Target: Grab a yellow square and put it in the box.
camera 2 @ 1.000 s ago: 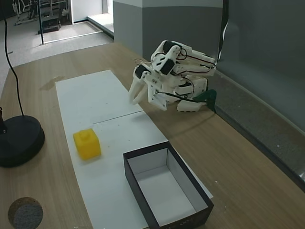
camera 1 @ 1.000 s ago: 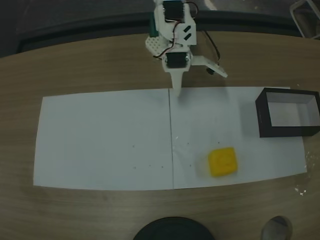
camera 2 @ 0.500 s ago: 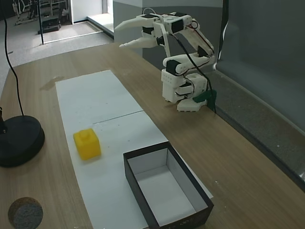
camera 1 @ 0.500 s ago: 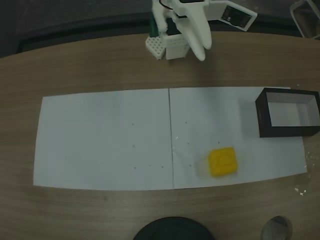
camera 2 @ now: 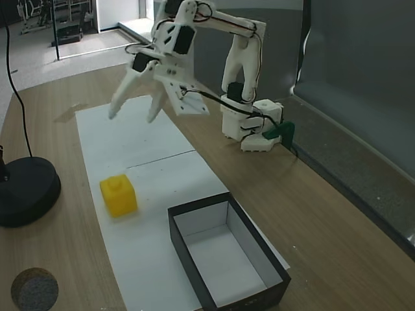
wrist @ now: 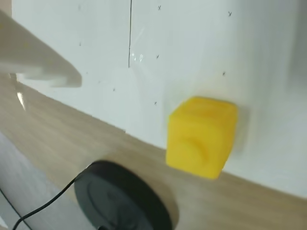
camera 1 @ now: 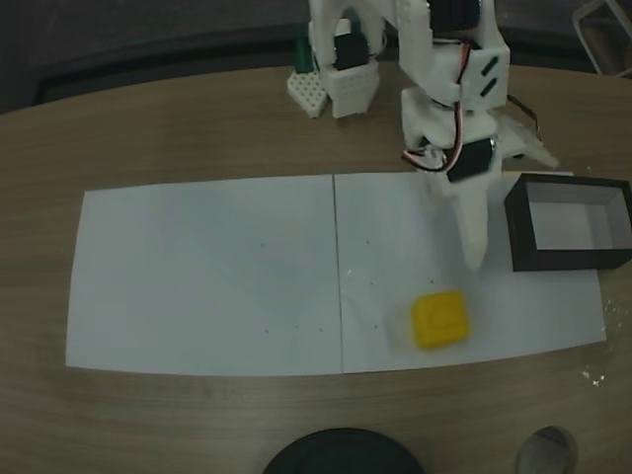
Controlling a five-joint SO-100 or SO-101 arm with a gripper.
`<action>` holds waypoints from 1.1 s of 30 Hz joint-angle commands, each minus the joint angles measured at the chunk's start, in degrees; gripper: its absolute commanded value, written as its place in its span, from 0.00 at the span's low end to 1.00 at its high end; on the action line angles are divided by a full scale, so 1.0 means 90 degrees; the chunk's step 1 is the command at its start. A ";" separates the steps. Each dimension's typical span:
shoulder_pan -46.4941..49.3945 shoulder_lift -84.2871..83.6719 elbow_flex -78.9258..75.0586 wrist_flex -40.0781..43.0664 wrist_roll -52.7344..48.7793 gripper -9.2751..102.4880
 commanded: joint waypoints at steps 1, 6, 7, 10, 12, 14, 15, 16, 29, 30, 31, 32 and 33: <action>0.0000 -0.1260 -0.1201 0.0459 -0.0010 0.40; 0.0078 -0.2783 -0.2559 0.0801 0.0029 0.41; 0.0078 -0.3047 -0.2783 0.0859 0.0039 0.41; 0.0039 -0.3730 -0.3389 0.0947 0.0039 0.41; 0.0049 -0.4053 -0.3711 0.0947 0.0039 0.41; 0.0068 -0.4316 -0.3965 0.0947 0.0039 0.41; 0.0068 -0.4434 -0.4043 0.0947 0.0039 0.41; 0.0068 -0.4521 -0.4102 0.0947 0.0039 0.41; 0.0049 -0.5029 -0.4316 0.0898 0.0029 0.35; 0.0049 -0.5029 -0.4316 0.0898 0.0029 0.33; 0.0049 -0.5029 -0.4316 0.0898 0.0029 0.30; 0.0039 -0.5010 -0.4316 0.0898 0.0039 0.26; 0.0029 -0.4990 -0.4316 0.0908 0.0039 0.22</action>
